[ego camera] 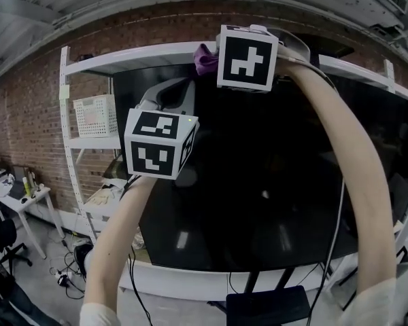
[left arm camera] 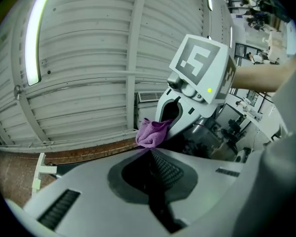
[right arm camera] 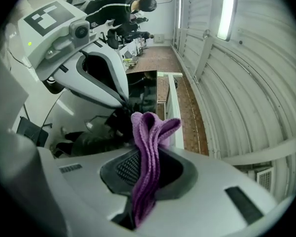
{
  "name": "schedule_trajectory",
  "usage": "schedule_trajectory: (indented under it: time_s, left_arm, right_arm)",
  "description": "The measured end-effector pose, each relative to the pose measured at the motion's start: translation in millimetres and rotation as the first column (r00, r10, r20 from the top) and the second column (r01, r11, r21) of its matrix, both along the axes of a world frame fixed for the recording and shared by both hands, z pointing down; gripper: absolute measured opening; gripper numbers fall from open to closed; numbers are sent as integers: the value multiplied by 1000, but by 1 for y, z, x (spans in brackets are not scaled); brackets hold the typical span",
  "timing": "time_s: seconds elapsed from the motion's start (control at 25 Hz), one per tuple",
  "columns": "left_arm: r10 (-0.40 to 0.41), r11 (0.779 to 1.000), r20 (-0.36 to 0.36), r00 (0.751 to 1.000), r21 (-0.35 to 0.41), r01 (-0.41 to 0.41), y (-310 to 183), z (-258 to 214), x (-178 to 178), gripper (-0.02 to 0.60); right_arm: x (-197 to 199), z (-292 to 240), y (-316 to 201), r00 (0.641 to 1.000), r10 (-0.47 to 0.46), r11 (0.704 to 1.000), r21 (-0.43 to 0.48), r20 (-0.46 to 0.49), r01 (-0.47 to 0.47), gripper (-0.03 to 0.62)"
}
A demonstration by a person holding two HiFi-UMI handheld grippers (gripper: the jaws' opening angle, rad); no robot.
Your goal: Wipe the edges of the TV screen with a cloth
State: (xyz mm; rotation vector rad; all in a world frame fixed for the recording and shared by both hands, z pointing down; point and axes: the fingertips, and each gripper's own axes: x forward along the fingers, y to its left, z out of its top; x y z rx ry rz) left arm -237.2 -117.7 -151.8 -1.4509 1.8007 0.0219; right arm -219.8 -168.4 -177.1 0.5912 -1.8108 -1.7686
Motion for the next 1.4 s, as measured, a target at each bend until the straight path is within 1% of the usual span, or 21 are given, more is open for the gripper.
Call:
schedule_trajectory:
  time_s: [0.12, 0.24, 0.36, 0.56, 0.72, 0.88, 0.96, 1.04, 1.16, 1.28, 1.4]
  left_arm:
    - [-31, 1000, -8, 999, -3, 31, 24, 6, -37, 15]
    - [-67, 998, -17, 998, -1, 67, 47, 12, -74, 15]
    - [-95, 995, -40, 995, 5, 95, 71, 16, -113, 15]
    - [-145, 989, -80, 986, 14, 147, 104, 22, -165, 15]
    - [-203, 979, -59, 977, -1, 204, 121, 36, -194, 15]
    - [-220, 976, -65, 973, -3, 220, 137, 45, -227, 15]
    - [-233, 972, -50, 971, -4, 233, 140, 43, -247, 15]
    - [-232, 973, -43, 972, -1, 233, 142, 43, -265, 15]
    - [-200, 980, -42, 979, 13, 201, 141, 42, -281, 15]
    - [-143, 989, -38, 989, 30, 144, 128, 37, -284, 15]
    - [-95, 995, 3, 995, 30, 95, 107, 33, -275, 15]
  right_arm:
    - [-29, -4, 13, 1000, 16, 1000, 3, -2, -16, 52]
    - [-64, -7, 34, 1000, -7, 1000, 21, -21, 8, 51]
    - [-104, -5, 56, 999, -41, 999, 32, -31, 42, 52]
    - [-155, -10, 83, 998, -46, 998, 39, -49, 48, 52]
    - [-185, -14, 93, 997, -44, 998, 48, -63, 47, 51]
    - [-212, -14, 105, 995, -74, 995, 54, -64, 78, 51]
    - [-223, -17, 105, 996, -62, 996, 66, -62, 66, 51]
    - [-228, -17, 106, 997, -45, 996, 73, -57, 49, 51]
    - [-230, -11, 115, 997, -51, 996, 69, -53, 55, 51]
    - [-232, -10, 119, 999, -32, 995, 88, -35, 35, 52]
    - [-237, -7, 119, 998, 25, 992, 121, -49, -19, 51]
